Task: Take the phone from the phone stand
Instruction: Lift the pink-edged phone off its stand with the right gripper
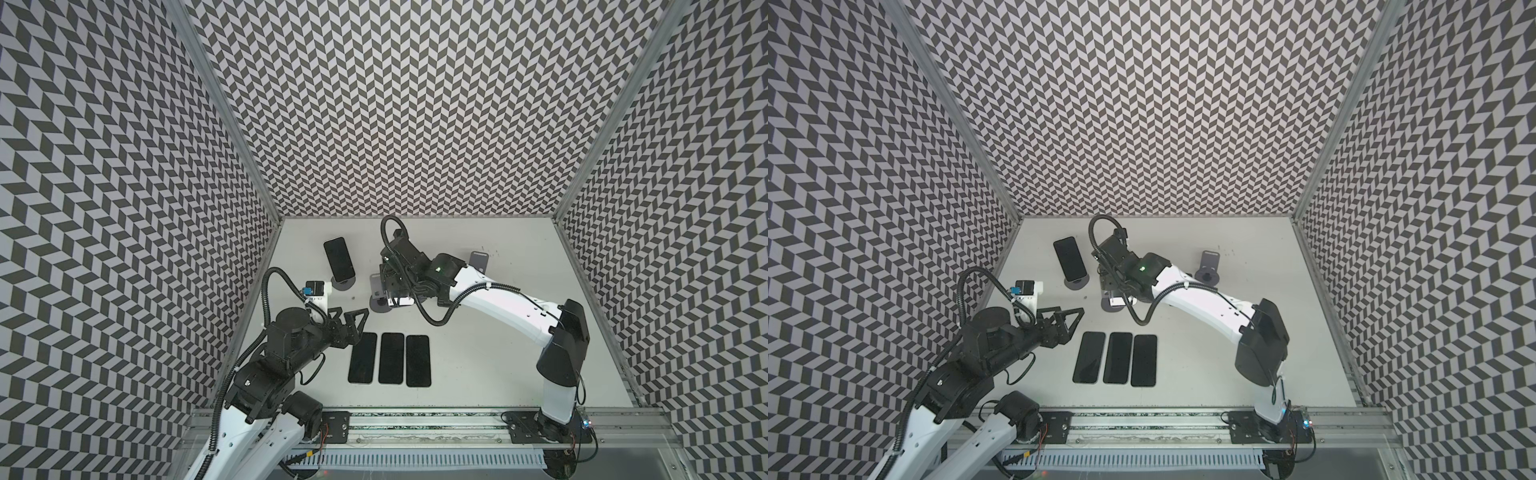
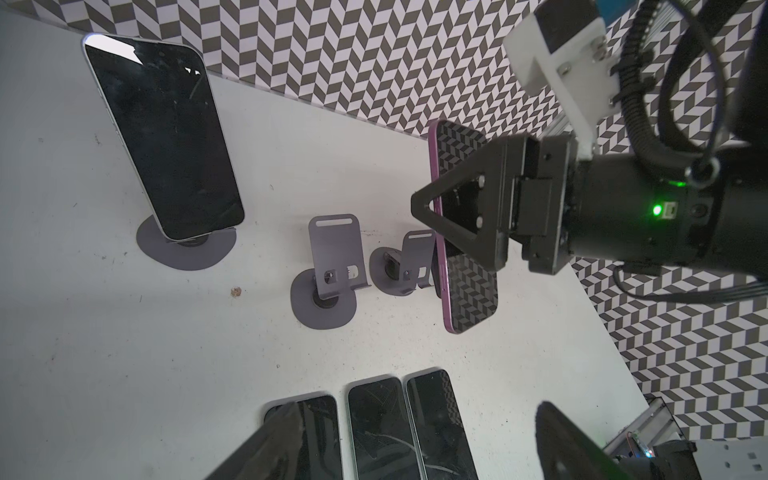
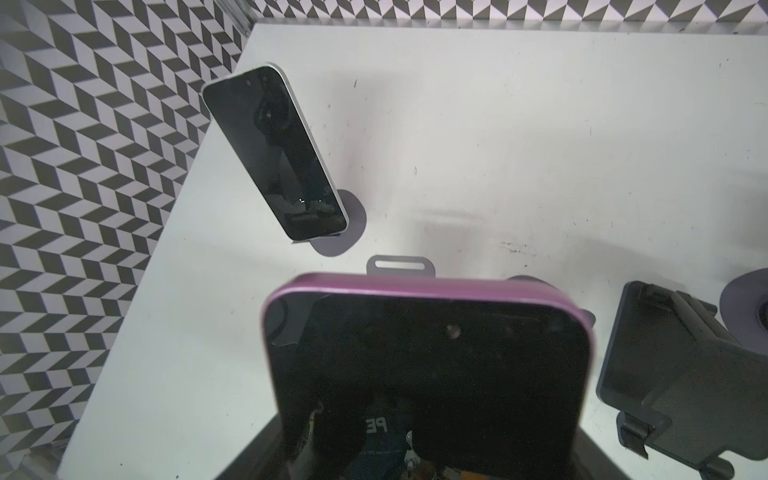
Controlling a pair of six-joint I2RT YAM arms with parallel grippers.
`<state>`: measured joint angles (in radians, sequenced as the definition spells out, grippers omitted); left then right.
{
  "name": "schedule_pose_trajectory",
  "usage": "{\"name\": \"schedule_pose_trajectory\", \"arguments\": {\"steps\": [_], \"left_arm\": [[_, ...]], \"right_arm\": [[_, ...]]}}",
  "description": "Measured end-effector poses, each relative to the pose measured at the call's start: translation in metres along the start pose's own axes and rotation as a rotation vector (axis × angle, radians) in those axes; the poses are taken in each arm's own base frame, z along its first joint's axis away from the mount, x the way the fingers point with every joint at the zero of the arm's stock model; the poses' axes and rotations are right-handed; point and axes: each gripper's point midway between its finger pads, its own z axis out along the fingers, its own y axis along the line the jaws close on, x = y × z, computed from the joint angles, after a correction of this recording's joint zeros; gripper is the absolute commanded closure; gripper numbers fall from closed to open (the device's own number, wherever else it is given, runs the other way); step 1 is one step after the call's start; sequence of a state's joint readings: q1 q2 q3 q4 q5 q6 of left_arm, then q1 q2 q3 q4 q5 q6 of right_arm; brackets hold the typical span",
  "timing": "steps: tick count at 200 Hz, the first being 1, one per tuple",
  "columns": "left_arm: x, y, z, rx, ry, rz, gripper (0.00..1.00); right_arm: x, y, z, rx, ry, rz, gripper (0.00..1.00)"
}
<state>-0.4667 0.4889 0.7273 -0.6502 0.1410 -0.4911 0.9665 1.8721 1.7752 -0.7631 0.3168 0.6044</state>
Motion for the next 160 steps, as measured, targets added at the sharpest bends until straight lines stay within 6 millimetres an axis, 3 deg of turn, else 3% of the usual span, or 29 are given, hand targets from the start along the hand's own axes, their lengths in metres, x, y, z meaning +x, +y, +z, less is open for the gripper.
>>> {"name": "schedule_pose_trajectory", "arguments": {"steps": [67, 120, 160], "left_arm": [[0.021, -0.005, 0.013, 0.048, 0.077, 0.001, 0.14], [0.033, -0.017, 0.028, 0.091, 0.143, 0.022, 0.15], [0.055, -0.026, 0.048, 0.107, 0.247, 0.050, 0.15]], "right_arm": [[0.041, -0.024, -0.002, 0.030, 0.078, 0.023, 0.50], [0.057, -0.042, -0.017, 0.042, 0.094, 0.047, 0.51], [0.063, -0.054, -0.032, 0.034, 0.084, 0.074, 0.51]]}}
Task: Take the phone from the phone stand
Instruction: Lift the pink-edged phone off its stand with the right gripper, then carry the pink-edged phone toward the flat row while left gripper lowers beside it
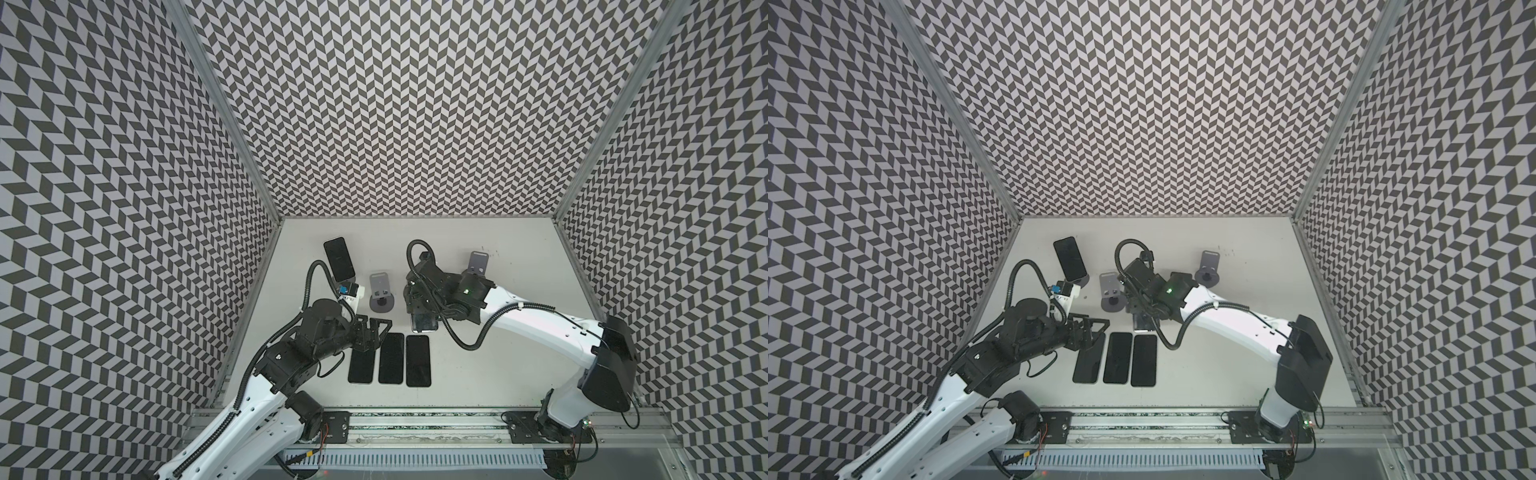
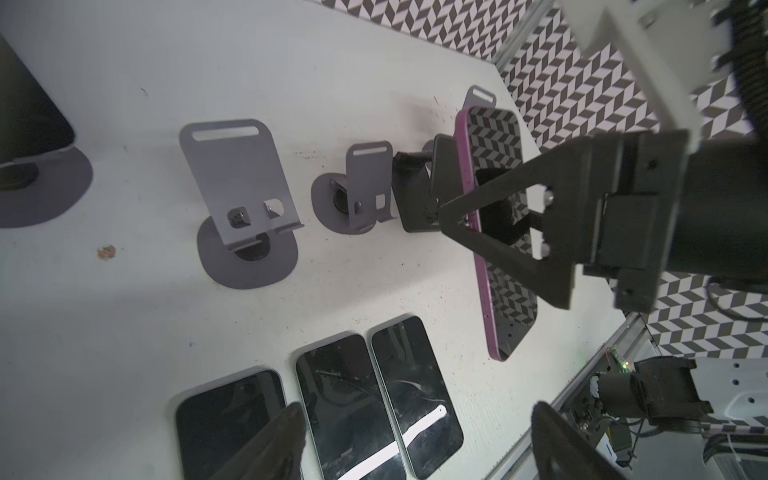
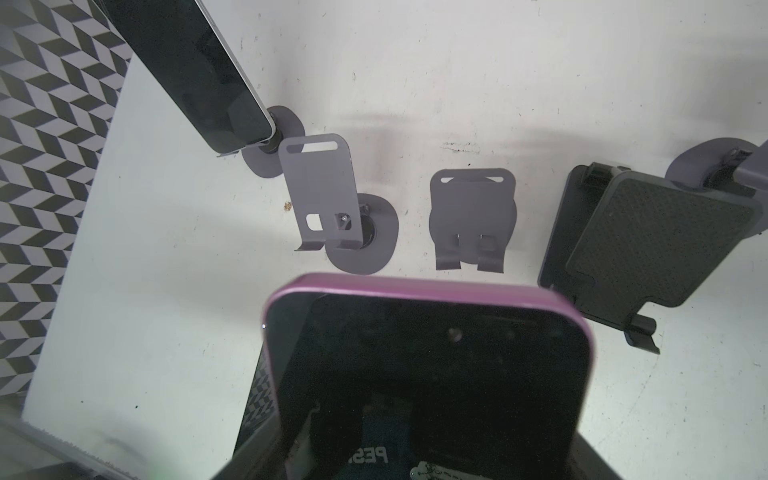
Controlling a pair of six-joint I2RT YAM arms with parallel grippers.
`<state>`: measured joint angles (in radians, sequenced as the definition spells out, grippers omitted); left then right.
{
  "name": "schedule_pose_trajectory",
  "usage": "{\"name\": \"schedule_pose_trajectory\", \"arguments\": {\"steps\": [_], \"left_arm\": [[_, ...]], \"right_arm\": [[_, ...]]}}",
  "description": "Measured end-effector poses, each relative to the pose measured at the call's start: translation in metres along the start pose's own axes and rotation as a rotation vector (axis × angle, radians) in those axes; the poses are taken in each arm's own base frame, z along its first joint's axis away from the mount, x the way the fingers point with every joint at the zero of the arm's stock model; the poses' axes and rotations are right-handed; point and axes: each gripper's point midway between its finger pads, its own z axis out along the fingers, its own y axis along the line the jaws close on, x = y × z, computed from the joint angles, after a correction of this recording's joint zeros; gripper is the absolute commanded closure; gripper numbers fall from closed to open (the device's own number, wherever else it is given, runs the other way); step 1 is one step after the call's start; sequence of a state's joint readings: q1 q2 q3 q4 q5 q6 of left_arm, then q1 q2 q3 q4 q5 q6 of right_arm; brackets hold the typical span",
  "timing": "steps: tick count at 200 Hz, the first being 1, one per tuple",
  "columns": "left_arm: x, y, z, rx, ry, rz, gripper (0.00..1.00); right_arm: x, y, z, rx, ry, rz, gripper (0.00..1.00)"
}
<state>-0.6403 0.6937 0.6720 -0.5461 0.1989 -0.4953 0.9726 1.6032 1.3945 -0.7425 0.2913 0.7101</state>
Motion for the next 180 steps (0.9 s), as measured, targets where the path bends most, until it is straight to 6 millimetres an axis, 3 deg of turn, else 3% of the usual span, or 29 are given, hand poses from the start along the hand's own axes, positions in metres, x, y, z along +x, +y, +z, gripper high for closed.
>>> {"name": "schedule_pose_trajectory", "arguments": {"steps": [54, 102, 180], "left_arm": [[0.010, -0.020, 0.015, 0.042, 0.041, 0.036, 0.15], [0.030, -0.036, 0.033, 0.058, 0.116, 0.085, 0.15], [0.056, -0.059, 0.041, 0.109, 0.189, 0.156, 0.15]], "right_arm": [[0.016, -0.017, -0.006, 0.007, 0.008, 0.026, 0.51], [0.032, -0.038, -0.015, 0.017, 0.015, 0.059, 0.51], [0.056, -0.070, -0.034, 0.018, 0.006, 0.147, 0.51]]}}
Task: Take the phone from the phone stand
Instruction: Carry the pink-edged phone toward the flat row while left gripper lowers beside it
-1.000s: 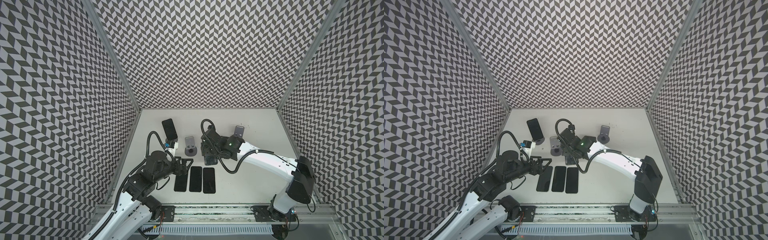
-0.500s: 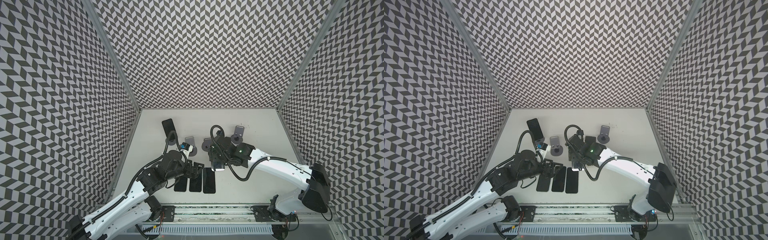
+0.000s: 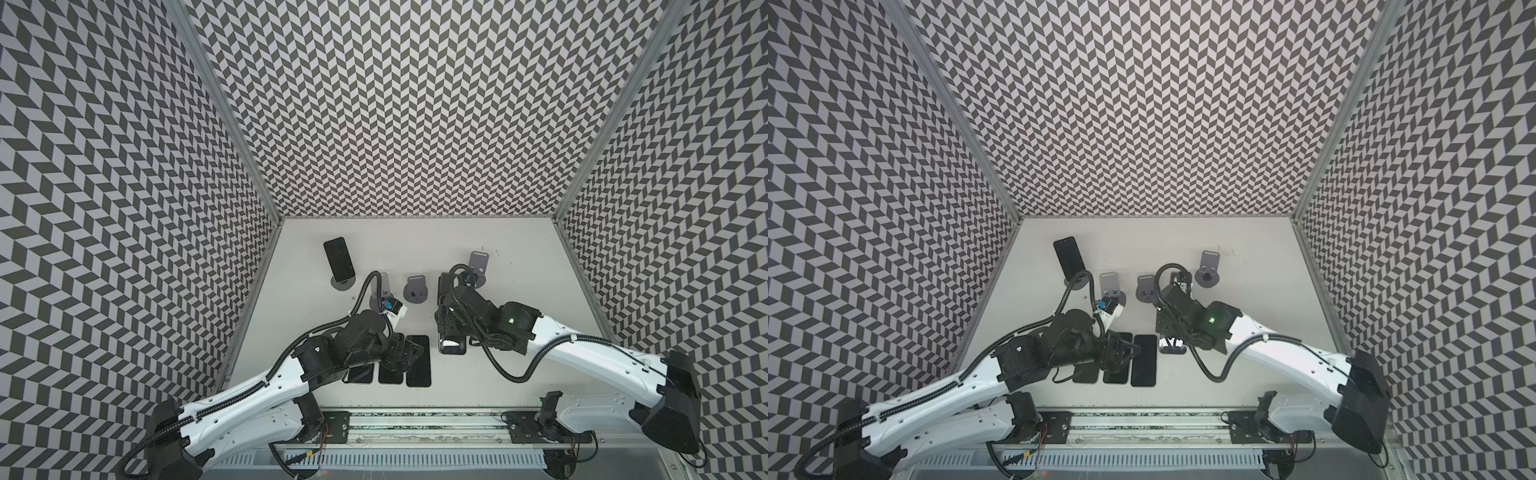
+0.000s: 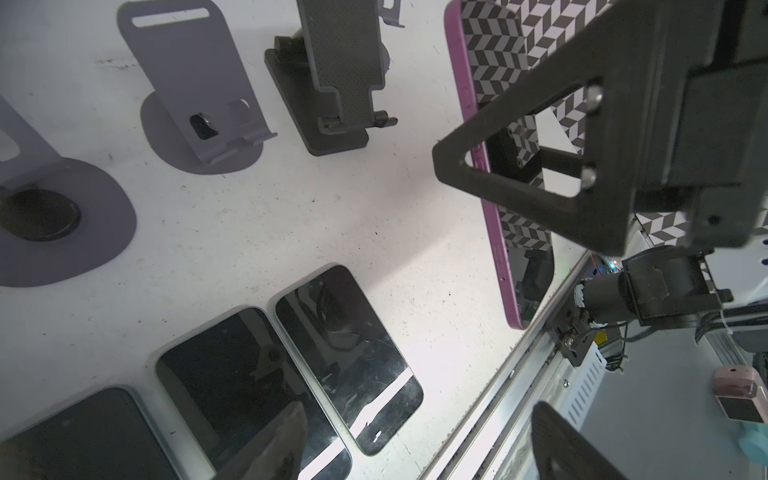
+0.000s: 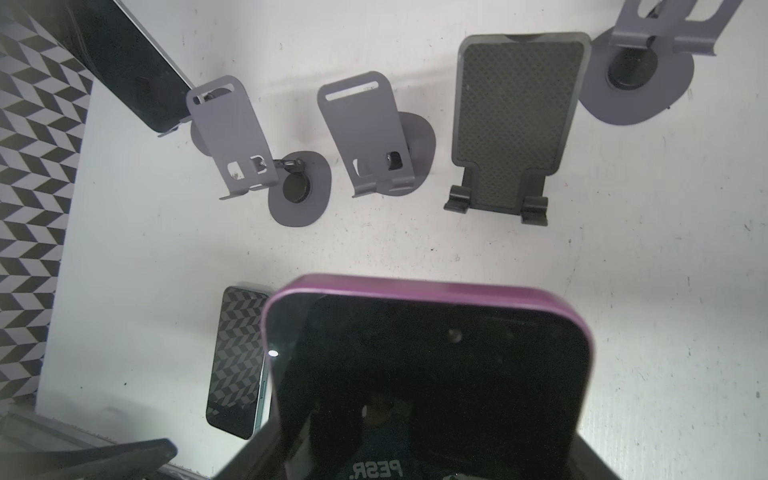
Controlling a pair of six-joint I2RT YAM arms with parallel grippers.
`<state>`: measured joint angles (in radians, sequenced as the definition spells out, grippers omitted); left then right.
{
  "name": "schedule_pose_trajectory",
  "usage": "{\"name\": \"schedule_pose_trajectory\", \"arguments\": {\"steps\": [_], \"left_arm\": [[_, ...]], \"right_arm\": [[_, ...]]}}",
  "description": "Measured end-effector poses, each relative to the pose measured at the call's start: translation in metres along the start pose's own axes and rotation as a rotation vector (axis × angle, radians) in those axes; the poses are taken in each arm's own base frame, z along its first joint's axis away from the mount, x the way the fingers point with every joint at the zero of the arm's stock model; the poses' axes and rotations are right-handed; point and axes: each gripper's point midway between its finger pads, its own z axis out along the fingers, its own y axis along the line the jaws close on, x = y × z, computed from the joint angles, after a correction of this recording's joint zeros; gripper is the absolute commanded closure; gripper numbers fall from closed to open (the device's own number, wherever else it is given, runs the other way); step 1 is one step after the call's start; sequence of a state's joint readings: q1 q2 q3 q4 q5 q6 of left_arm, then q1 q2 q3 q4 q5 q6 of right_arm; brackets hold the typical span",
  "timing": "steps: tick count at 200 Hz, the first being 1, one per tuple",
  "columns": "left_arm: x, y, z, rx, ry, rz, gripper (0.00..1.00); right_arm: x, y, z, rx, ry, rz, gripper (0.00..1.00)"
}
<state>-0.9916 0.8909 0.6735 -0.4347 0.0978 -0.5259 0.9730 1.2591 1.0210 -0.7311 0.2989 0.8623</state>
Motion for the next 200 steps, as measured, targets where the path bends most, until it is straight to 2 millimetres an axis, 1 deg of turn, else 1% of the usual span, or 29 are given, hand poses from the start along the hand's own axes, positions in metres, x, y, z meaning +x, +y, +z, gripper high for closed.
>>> {"name": "schedule_pose_trajectory", "arguments": {"steps": [31, 76, 117, 153, 200], "left_arm": [[0.006, -0.006, 0.006, 0.010, 0.025, 0.016, 0.14], [0.006, -0.015, 0.013, 0.028, 0.037, 0.030, 0.14], [0.015, -0.017, 0.024, 0.021, 0.079, 0.034, 0.14], [0.009, -0.023, 0.028, 0.025, 0.076, 0.040, 0.14], [0.014, -0.018, 0.036, 0.002, 0.099, 0.040, 0.14]], "right_arm": [[0.008, -0.012, -0.001, 0.007, 0.006, 0.020, 0.51], [0.019, -0.022, 0.003, 0.026, 0.024, 0.027, 0.51], [0.030, -0.033, 0.008, 0.044, 0.043, 0.021, 0.51], [0.040, -0.041, 0.016, 0.059, 0.057, 0.019, 0.51], [0.049, -0.049, 0.024, 0.071, 0.066, 0.014, 0.51]]}}
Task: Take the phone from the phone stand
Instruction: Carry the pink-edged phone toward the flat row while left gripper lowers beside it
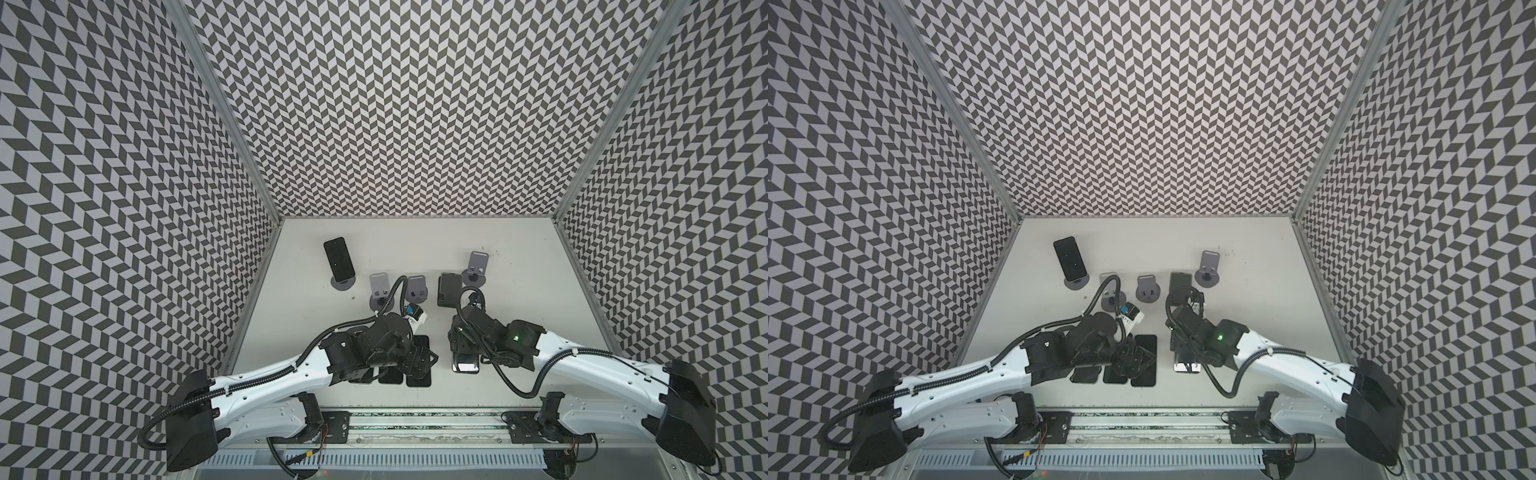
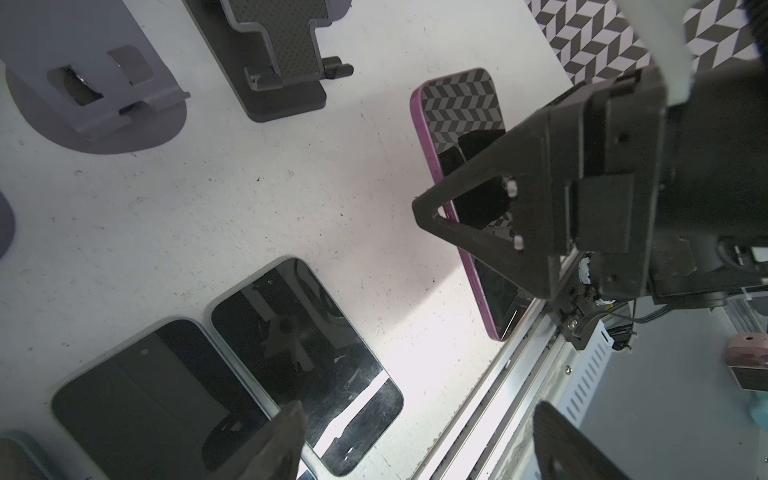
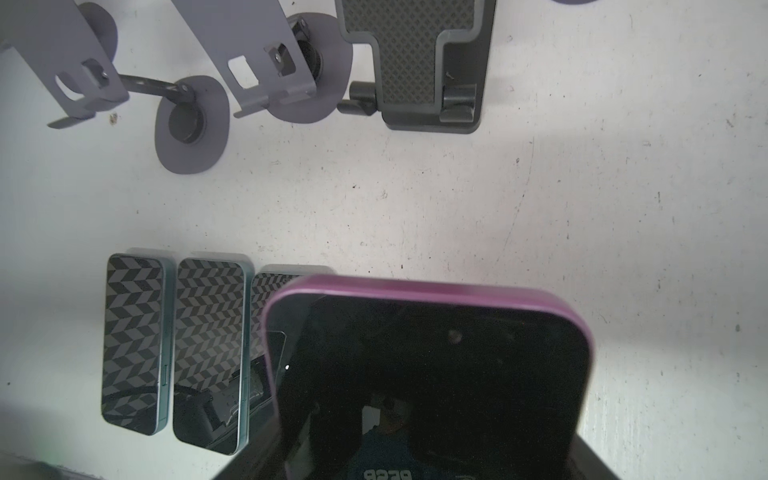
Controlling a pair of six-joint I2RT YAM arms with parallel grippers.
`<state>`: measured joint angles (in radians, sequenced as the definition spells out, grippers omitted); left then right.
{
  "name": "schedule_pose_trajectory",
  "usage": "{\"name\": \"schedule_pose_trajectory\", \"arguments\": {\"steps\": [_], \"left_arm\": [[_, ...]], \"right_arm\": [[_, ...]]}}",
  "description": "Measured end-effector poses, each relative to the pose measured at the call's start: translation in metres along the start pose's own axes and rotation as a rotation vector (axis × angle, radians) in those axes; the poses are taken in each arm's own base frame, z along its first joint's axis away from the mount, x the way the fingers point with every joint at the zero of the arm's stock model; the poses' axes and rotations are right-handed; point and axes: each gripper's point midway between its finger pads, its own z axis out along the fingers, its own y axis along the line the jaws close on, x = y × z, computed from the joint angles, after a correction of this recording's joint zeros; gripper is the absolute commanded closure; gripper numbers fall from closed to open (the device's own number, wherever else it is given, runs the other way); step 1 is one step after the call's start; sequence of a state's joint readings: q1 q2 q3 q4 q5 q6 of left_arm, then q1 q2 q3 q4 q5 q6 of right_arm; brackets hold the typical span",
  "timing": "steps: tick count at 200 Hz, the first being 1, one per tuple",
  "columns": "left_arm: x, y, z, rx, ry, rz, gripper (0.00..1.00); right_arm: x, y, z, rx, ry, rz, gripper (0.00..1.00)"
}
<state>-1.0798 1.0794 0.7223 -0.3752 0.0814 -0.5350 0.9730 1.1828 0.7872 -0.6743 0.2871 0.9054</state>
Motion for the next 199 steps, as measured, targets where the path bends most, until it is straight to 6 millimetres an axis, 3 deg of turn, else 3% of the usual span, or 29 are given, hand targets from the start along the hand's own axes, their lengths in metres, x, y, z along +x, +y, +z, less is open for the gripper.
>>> {"name": "schedule_pose_trajectory", "arguments": {"steps": [106, 199], "left_arm": [[0.004, 0.014, 0.009, -0.070, 0.014, 0.007, 0.13], [0.002, 0.024, 0.008, -0.124, 0.002, 0.020, 0.13]], "right_arm": [[0.011, -0.005, 0.012, -0.006, 0.017, -0.004, 0.51], [0.024, 0.007, 0.026, -0.041, 0.083, -0.005, 0.50]]}}
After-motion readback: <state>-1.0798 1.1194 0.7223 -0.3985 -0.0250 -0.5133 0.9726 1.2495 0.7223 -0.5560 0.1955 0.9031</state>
